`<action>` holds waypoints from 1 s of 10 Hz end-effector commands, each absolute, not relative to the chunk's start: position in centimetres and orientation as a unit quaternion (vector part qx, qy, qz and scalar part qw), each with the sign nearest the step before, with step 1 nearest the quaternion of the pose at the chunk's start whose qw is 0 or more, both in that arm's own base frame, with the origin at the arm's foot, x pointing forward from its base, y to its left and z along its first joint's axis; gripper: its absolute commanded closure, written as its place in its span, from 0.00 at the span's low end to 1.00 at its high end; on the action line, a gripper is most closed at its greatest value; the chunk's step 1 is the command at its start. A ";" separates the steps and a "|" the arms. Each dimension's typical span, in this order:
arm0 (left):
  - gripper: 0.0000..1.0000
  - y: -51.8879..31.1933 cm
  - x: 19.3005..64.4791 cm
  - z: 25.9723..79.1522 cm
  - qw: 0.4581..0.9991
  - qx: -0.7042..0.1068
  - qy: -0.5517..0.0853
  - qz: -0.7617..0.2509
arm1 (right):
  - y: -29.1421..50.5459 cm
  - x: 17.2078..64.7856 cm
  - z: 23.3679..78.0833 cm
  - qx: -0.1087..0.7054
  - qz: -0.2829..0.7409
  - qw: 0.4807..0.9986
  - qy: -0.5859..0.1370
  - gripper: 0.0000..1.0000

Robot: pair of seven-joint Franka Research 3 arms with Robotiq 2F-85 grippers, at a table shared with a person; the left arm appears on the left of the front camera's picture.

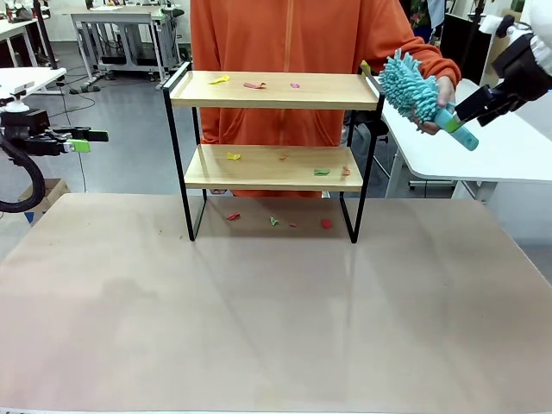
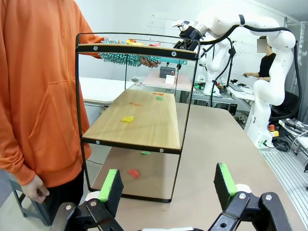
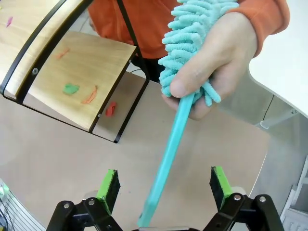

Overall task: Clean the shelf.
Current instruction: Pick up the Duster handed by the human.

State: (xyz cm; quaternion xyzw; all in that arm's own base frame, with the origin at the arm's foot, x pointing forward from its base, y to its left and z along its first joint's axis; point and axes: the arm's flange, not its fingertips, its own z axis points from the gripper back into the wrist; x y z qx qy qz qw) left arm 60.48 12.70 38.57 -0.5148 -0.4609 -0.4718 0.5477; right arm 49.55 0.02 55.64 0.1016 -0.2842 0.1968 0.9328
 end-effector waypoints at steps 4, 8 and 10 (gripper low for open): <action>0.00 12.8 60.4 38.5 0.544 -0.510 -0.462 -0.479 | 0.3 49.0 55.8 0.094 0.165 0.942 -0.276 0.60; 0.00 12.8 60.4 38.5 0.544 -0.510 -0.462 -0.479 | 0.1 49.2 55.8 0.095 0.156 0.949 -0.255 1.00; 0.00 12.8 60.4 38.5 0.544 -0.510 -0.462 -0.479 | -0.1 49.0 56.0 0.090 0.152 0.951 -0.254 1.00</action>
